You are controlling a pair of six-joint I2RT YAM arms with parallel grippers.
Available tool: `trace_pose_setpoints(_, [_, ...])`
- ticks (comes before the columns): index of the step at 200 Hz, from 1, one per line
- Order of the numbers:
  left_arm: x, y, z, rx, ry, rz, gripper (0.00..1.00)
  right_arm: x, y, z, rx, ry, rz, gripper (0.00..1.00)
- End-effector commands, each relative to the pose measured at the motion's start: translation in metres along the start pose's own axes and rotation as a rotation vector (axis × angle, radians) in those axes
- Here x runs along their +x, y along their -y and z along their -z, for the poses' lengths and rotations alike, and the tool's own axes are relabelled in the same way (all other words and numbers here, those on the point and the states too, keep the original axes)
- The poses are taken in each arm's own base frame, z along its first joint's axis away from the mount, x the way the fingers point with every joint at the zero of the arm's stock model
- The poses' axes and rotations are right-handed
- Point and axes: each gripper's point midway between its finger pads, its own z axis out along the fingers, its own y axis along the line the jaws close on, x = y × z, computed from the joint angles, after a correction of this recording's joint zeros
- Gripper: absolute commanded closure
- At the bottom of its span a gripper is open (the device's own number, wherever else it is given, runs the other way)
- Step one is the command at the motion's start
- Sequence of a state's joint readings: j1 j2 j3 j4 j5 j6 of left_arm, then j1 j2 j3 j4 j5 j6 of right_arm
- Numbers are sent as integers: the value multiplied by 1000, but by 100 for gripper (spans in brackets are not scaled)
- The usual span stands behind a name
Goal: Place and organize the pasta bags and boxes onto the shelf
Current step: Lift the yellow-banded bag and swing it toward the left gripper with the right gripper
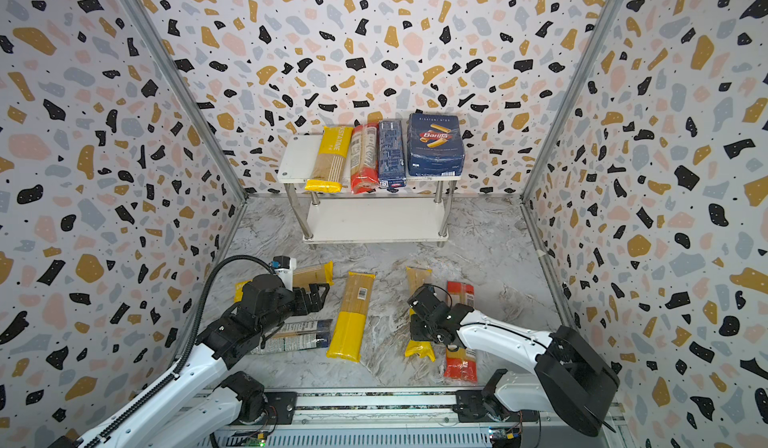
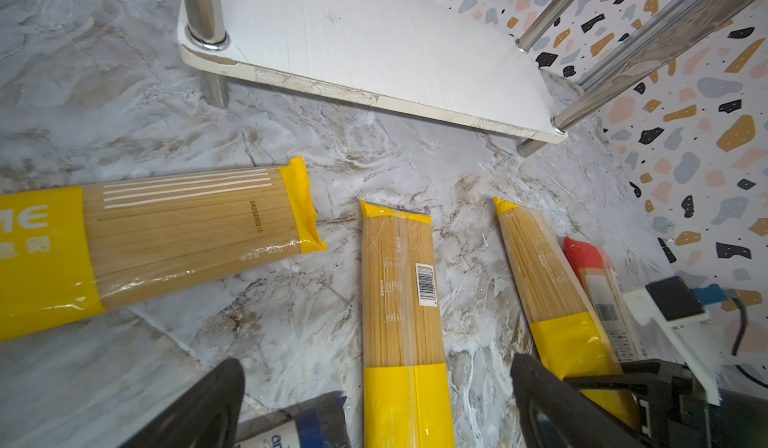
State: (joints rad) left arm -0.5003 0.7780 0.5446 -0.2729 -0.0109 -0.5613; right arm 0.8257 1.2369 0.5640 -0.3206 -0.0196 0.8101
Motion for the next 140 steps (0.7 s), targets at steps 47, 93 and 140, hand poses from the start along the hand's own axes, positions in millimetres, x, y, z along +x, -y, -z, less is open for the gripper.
trace_pose_setpoints(47, [-41,26,-7,57,88,19,0,-36,-40,35,-308,72,24,84])
trace_pose_setpoints(93, [-68,48,-14,95,113,7,0,-75,-38,63,-372,159,19,84])
trace_pose_setpoints(140, [-82,60,-29,103,95,-17,0,-107,-51,85,-459,222,31,84])
